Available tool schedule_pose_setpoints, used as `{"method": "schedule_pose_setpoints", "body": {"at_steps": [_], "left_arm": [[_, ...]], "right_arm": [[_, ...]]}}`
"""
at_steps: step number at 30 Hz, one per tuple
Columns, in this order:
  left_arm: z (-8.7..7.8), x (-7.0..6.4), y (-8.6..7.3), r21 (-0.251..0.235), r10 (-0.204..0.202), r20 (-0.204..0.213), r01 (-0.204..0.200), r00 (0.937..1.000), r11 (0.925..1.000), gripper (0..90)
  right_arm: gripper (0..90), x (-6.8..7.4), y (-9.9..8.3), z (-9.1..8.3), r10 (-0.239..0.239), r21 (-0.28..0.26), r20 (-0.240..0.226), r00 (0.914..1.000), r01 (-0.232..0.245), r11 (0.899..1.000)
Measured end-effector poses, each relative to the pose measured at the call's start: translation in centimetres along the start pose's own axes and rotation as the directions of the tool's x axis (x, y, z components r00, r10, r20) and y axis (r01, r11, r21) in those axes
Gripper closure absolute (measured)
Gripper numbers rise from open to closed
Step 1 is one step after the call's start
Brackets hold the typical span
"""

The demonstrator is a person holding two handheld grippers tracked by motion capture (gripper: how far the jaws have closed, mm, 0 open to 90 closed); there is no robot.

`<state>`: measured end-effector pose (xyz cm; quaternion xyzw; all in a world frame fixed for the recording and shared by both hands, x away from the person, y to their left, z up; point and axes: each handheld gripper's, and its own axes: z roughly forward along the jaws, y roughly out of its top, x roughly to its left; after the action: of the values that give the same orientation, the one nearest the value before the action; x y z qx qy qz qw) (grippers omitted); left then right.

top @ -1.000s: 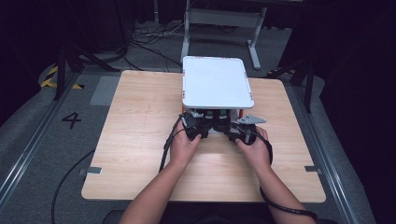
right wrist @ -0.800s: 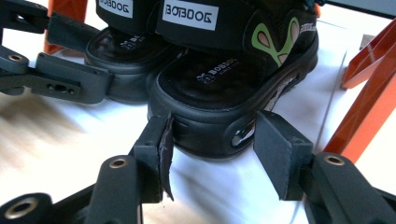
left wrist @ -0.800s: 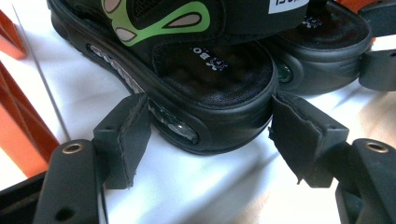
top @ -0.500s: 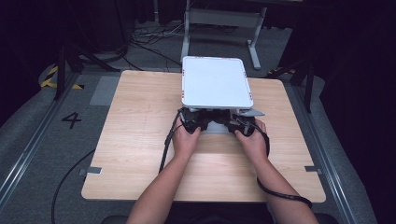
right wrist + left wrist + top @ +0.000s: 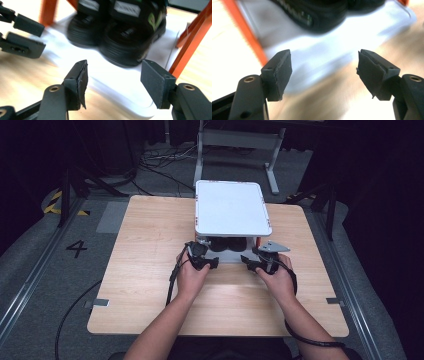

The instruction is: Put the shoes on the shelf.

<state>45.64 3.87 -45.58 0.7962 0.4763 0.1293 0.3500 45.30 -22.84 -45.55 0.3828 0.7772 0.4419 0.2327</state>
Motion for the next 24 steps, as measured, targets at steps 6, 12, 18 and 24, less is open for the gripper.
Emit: {"method": "schedule_pose_setpoints", "body": {"at_steps": [6,12,18,24], "left_arm": [[-4.8,-0.2,-0.6,-0.02,0.034,0.013,-0.034,0.9993,0.9992,26.1],[-7.6,1.8,-1.5,0.0,0.036,0.004,-0.036,0.9993,0.9993,22.9],[-9.7,4.2,-2.9,0.047,0.062,-0.038,-0.06,0.9974,0.9971,22.3],[-11.8,6.8,-4.8,-0.013,0.035,-0.096,-0.037,0.9947,0.9993,20.3]], "right_arm": [[38.4,-0.5,2.2,-4.2,0.048,-0.032,-0.009,0.9988,-0.049,0.998],[34.3,-2.2,2.3,-7.2,0.124,-0.023,-0.014,0.9922,-0.124,0.992],[28.8,-4.5,1.3,-9.9,0.079,-0.032,0.041,0.996,-0.077,0.996],[21.9,-6.8,-1.0,-11.5,0.003,0.104,-0.062,0.9981,0.003,0.995]]}}
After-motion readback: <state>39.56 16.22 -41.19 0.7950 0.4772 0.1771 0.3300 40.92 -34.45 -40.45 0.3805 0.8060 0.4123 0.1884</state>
